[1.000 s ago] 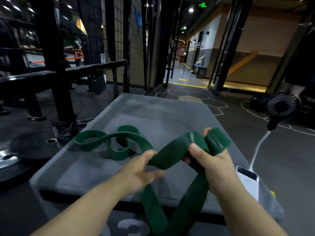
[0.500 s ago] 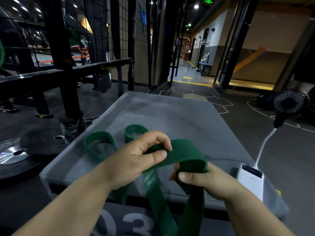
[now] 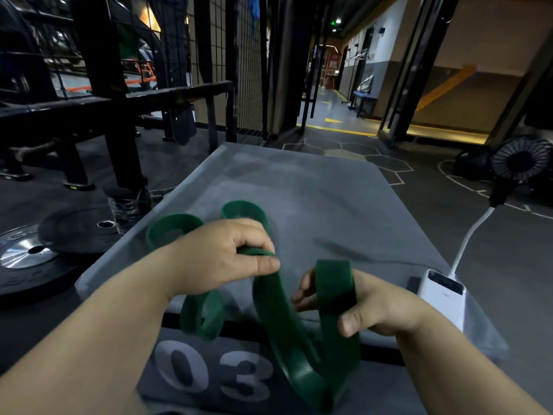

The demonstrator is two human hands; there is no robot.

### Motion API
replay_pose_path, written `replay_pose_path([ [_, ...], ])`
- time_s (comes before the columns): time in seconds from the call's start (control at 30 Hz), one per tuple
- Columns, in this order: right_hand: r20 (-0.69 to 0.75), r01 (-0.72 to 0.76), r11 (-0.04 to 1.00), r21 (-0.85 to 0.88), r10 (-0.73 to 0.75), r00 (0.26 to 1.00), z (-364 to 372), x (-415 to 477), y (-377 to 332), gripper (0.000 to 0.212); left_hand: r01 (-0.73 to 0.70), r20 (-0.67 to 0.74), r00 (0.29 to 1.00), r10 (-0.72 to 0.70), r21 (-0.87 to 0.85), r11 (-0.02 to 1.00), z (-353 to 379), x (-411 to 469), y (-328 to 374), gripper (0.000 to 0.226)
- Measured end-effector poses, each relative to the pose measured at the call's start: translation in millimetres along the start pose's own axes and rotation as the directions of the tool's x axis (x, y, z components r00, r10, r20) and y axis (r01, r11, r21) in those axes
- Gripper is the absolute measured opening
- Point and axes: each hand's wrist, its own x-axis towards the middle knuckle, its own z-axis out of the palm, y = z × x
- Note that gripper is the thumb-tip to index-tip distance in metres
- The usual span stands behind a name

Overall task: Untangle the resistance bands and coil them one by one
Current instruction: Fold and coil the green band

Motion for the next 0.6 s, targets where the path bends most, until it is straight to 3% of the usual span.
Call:
replay_pose_path([
  [0.13, 0.109, 0.005, 1.000, 0.021, -0.008, 0.994, 14, 5, 0, 0.083, 0.008, 0.043, 0.999, -0.007, -0.020, 1.000, 17, 6, 7, 0.016],
  [0.27, 0.139, 0.016, 0.998, 0.068, -0.025, 0.990, 28, 11, 5, 0.091, 0.050, -0.095, 0.994, -0.050, -0.004, 0.999, 28, 14, 14, 0.010],
  [0.43, 0.198, -0.020, 0.981, 0.191, -0.019, 0.980, 34, 12, 10, 0.062, 0.100, -0.215, 0.971, -0.107, -0.040, 0.994, 29, 15, 8, 0.042],
  [0.53, 0.288, -0.076, 0.969, 0.234, 0.005, 0.958, 34, 10, 8, 0.048, 0.113, -0.205, 0.971, -0.119, -0.044, 0.993, 27, 14, 3, 0.044],
  [0.6, 0.319, -0.121, 0.964, 0.237, 0.040, 0.947, 31, 9, 6, 0.051, 0.121, -0.182, 0.975, -0.125, -0.038, 0.992, 26, 14, 1, 0.043],
])
